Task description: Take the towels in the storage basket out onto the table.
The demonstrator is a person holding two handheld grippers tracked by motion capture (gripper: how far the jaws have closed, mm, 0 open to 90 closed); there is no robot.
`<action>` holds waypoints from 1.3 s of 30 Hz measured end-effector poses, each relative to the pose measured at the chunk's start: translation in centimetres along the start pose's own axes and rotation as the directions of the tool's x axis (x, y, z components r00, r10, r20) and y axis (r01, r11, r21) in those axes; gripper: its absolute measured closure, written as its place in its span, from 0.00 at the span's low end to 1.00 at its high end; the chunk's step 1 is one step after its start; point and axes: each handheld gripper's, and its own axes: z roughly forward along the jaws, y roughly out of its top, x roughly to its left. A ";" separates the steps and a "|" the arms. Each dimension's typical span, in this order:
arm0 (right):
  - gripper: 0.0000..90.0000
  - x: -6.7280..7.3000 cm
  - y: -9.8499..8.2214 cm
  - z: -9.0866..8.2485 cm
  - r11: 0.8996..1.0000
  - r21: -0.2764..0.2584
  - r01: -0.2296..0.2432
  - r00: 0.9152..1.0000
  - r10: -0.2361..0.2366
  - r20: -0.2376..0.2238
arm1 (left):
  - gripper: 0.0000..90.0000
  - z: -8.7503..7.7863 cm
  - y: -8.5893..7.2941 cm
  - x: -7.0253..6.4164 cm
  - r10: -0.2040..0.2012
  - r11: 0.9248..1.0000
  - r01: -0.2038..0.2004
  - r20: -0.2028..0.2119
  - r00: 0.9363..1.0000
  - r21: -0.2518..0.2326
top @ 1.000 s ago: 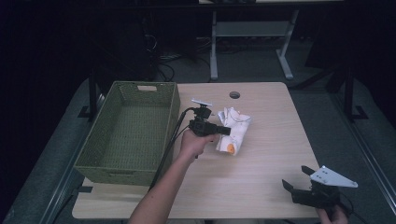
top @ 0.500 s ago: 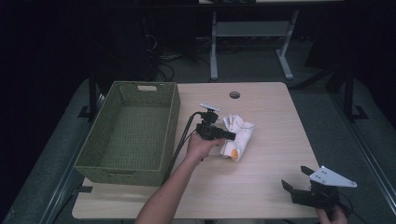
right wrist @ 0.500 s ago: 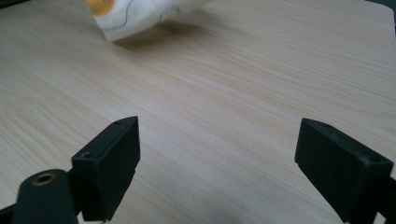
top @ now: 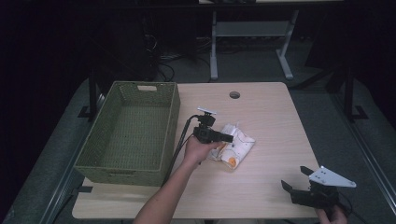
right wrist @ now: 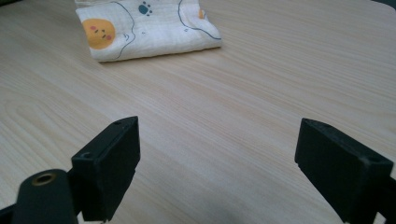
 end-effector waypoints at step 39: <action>0.15 0.6 0.2 0.3 0.999 0.025 0.024 1.000 -0.024 0.002 | 0.50 -6.1 -6.9 -1.8 0.143 0.985 -0.146 -0.034 0.989 -0.087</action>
